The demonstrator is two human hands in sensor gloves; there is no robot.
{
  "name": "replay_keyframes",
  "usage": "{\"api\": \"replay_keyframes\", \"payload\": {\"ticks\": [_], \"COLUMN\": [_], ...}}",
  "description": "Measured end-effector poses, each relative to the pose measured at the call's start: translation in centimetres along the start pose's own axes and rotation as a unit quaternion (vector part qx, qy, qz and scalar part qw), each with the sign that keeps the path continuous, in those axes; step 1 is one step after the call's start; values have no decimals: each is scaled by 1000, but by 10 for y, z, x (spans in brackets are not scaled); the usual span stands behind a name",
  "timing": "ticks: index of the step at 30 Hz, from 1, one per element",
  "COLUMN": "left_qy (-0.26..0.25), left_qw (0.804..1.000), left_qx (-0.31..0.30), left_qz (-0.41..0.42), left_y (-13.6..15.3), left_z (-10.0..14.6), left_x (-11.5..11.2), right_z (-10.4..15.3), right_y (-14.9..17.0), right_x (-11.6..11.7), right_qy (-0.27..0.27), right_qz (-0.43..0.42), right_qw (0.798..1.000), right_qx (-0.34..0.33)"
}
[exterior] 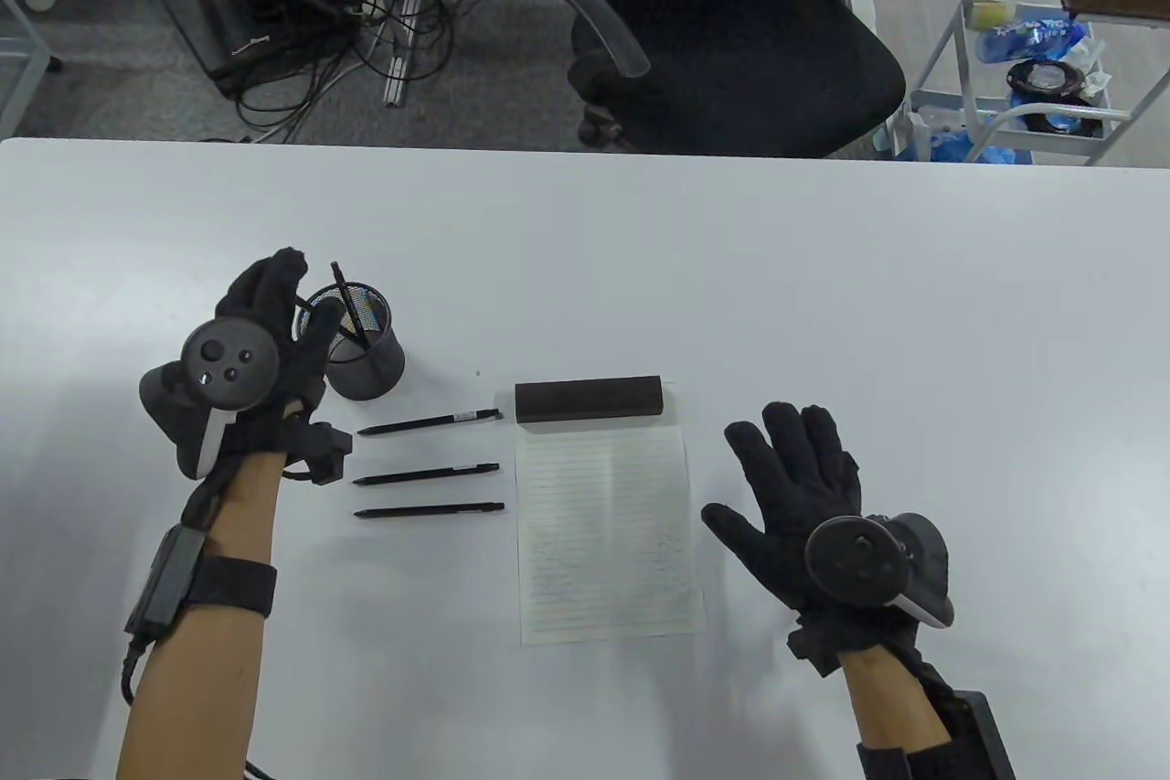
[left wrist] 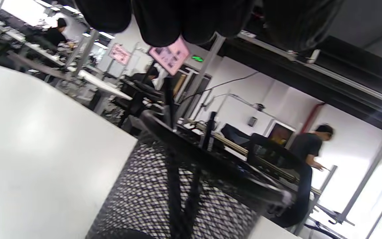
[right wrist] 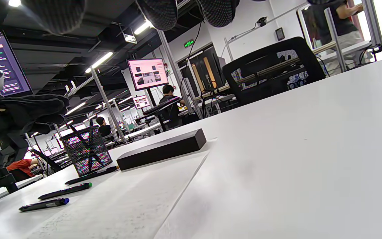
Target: Press to extend mechanical pencil leads
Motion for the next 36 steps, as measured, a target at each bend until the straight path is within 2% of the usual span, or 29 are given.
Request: {"api": "replay_keyframes", "payload": {"ticks": [7,13,25,36], "left_qy": [56,83,95,59], "left_qw": [984,974,971,981], "left_qx": [133,169,180,162], "left_qz": [103,129,125,85], "left_y": [44,57,65,64], "left_z": [-15,-17,-18,-18], "left_x": [-25,-42,-58,-51], "right_z": [0,0,0,0], "right_y": [0,-1,-1,0], "right_x": [-2,-1,0,1], "right_qy": [4,2,0,-4], "right_qz": [0,2,2,1], "right_qw": [1000,1000,1000,1000], "right_qx": [-1,-4,-3,-1]}}
Point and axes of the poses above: the tracker on the back of each hand, its own y axis roughly to the little-finger side, its own z axis roughly from the fingertips to the wrist, x = y × z, the point moved 5 cm from there along -z, roughly from the wrist to the fingertips, and after that the axes turned 5 degrees about -y, right-handed, at the moved point
